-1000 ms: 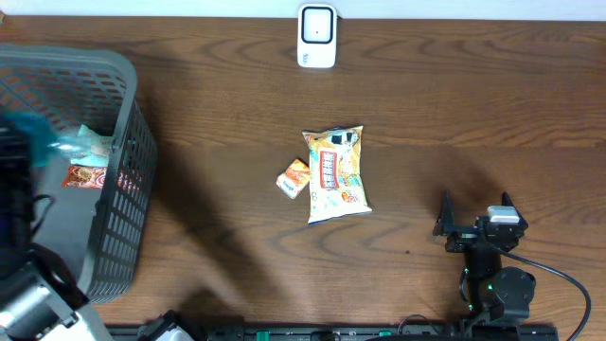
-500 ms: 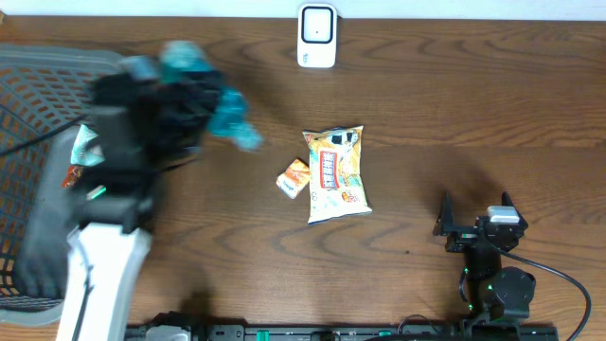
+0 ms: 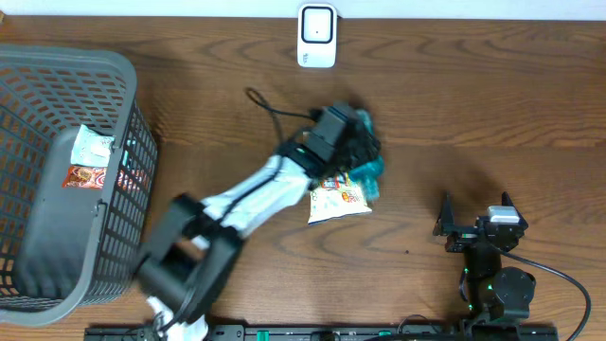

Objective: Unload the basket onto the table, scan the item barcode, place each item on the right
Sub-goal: 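Carry the teal Listerine bottle right of the snack bag and release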

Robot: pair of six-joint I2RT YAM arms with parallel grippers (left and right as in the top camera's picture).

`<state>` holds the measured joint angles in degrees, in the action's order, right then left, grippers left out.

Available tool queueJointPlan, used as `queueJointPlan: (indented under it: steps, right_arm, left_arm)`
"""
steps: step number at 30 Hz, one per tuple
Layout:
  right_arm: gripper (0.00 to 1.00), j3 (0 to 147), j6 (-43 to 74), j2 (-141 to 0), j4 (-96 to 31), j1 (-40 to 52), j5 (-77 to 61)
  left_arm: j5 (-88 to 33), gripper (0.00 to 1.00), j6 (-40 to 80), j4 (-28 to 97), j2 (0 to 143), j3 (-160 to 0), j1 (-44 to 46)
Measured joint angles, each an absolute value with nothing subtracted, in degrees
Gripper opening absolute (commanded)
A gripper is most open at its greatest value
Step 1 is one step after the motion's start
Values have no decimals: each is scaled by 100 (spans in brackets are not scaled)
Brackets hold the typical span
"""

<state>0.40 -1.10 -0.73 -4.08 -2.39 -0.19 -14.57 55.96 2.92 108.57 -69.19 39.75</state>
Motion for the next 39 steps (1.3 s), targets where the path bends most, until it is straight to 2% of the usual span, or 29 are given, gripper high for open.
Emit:
queueJointPlan:
  steps: [5,9,11,13,19,28,29,34,39]
  right_arm:
    - [99,40,-110,-73,-405,-239,-19]
    - [99,40,-110,-73,-405,-239,-21]
    - [99,40,-110,-73,-408,-239,-21]
    - [99,40,-110,-73,-405,-239,-21]
    - [99,40,-110,-73,-405,-239,-21]
    - [99,40,-110,-73,-408,-239,-21]
    - [99,40,-110,-73,-405,-239,-21]
    - [99,40,-110,-73,-408,-239,-19]
    - [99,40,-110,-73,-405,-239,-19]
  left_arm:
    - [-1415,46,5699,-86,11437,-6919,4268]
    - [-1398,64,5680,-104,11498,-6919,4412]
    - [-1398,67,5653,-115,11498,-6919,4460]
    - [-1391,80,5610,-86,11498,-6919,4491]
    - [-1354,92,5463,274,11452,-7006,4458]
    - [-1269,100,4528,2644,10742,-8444,4117]
    - [-1205,98,4366,2930,10604,-8722,4073]
    - [-285,98,3535,4536,9859,-10195,3736]
    - [891,98,3146,5347,9087,-10853,2958]
